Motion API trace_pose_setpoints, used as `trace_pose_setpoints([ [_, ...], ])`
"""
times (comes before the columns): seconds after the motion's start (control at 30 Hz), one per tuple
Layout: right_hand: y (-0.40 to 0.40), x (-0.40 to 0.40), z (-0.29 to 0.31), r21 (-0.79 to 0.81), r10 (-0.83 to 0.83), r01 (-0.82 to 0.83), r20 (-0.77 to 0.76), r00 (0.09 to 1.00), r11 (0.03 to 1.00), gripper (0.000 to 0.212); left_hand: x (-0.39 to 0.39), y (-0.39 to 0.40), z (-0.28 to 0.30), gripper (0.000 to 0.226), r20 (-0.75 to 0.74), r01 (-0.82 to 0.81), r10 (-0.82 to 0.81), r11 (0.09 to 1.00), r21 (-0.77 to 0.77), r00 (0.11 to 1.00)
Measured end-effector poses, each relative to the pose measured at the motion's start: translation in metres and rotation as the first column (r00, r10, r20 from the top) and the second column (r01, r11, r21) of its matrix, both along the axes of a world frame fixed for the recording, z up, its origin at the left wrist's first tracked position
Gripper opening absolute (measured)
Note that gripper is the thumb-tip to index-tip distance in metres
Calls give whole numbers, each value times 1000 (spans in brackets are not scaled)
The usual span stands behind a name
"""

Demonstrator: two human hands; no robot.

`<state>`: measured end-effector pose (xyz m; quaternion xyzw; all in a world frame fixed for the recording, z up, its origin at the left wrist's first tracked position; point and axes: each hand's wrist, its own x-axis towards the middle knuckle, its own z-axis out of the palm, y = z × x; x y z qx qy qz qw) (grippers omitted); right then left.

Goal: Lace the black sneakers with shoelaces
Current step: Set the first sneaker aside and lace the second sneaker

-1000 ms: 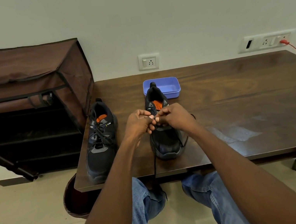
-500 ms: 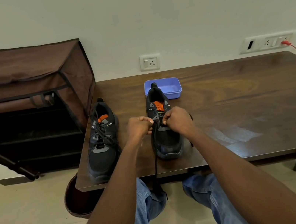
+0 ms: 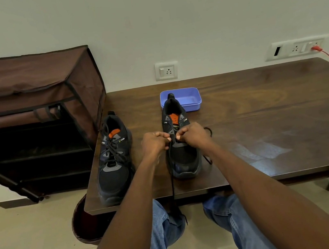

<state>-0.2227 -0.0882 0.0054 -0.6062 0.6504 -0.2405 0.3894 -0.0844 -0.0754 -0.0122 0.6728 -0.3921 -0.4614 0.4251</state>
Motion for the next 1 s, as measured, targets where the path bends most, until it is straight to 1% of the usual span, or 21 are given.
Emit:
trace_pose_setpoints([
  [0.07, -1, -4, 5, 112, -39, 23, 141, 989, 993, 16, 2, -2, -1, 20, 2, 5, -5, 1000, 4, 1000],
  [0.1, -1, -5, 6, 147, -42, 17, 173, 984, 989, 17, 3, -2, -1, 19, 4, 8, -8, 1000, 8, 1000],
  [0.17, -1, -5, 6, 169, -40, 10, 174, 984, 986, 18, 3, -3, -2, 18, 9, 20, -21, 1000, 15, 1000],
  [0.27, -2, 2, -1, 117, -72, 58, 127, 989, 991, 16, 4, -2, -2, 18, 10, 45, -45, 999, 15, 999],
  [0.4, -2, 5, -8, 28, -30, 28, 81, 996, 999, 13, 4, -1, 0, 20, 10, 68, -68, 998, 14, 998],
  [0.43, -2, 4, -8, 3, -14, 14, 51, 999, 1000, 12, 4, -1, 0, 19, 7, 70, -70, 997, 13, 997],
  [0.5, -3, 2, -9, -84, 13, -19, -66, 998, 996, 12, 5, -1, -1, 18, -5, 67, -67, 998, 11, 998],
  [0.57, -4, 4, -10, -144, 21, -43, -154, 988, 989, 21, 7, -2, 0, 17, -15, 68, -68, 997, 22, 998],
  [0.63, -5, 5, -11, -128, 33, -51, -138, 990, 990, 27, 10, -2, 0, 15, -28, 90, -89, 995, 34, 996],
  [0.73, -9, 3, -7, -32, 57, -58, -22, 998, 998, 28, 11, 2, 4, 3, -39, 108, -107, 994, 16, 993],
  [0.77, -9, 2, -5, -19, 79, -79, -21, 997, 997, 26, 11, 2, 4, 7, -22, 114, -115, 993, -2, 993],
  [0.8, -10, 1, -3, -24, 99, -100, -54, 994, 995, 22, 9, 3, 3, 9, 4, 122, -122, 992, -21, 993],
  [0.83, -11, 0, -3, -58, 96, -104, -126, 987, 993, 20, 7, 3, 3, 7, 40, 129, -127, 991, -32, 991],
  [0.87, -12, -1, -4, -115, 74, -102, -224, 972, 988, 22, 5, 4, 4, 6, 74, 130, -127, 991, -40, 989],
  [0.9, -13, -1, -6, -167, 54, -109, -305, 951, 980, 27, 2, 3, 4, 10, 103, 122, -117, 992, -37, 988],
  [0.93, -13, -1, -7, -197, 46, -117, -333, 942, 973, 30, 1, 3, 4, 13, 121, 105, -101, 994, -24, 988],
  [0.97, -14, -1, -8, -199, 51, -118, -315, 948, 973, 31, 1, 2, 5, 14, 124, 77, -76, 997, -5, 989],
  [1.0, -14, -2, -9, -189, 59, -115, -276, 959, 975, 32, 2, 3, 7, 12, 91, 28, -28, 1000, 0, 995],
])
